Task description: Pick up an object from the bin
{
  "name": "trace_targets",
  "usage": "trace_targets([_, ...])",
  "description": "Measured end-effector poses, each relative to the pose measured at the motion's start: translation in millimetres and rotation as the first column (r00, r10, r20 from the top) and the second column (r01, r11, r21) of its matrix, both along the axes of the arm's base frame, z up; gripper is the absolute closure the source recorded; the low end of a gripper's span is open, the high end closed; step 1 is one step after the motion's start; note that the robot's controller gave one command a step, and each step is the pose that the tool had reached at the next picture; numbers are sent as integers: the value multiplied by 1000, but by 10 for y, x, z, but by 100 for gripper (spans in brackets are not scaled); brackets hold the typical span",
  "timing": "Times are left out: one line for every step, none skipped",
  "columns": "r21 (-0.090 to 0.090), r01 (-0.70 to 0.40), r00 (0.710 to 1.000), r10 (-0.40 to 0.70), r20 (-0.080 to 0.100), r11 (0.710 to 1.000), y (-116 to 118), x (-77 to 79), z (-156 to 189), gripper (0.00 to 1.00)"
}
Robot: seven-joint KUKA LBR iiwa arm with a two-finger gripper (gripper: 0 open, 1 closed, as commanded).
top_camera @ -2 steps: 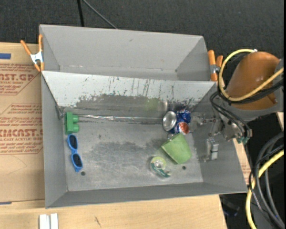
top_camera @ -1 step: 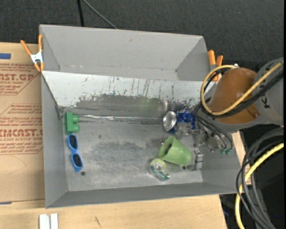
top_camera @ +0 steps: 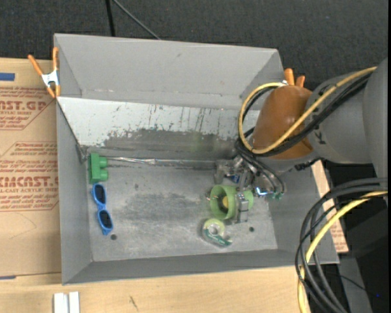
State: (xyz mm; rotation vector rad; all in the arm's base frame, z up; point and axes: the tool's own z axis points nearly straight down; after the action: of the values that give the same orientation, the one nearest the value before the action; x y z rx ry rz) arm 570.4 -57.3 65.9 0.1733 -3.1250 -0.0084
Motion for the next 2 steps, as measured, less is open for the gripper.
trace_targets([-4, 5, 1000, -5, 13, 1000, -43, 20, 37, 100])
trace_targets([-5, 6, 1000, -6, 13, 1000, -43, 20, 37, 100])
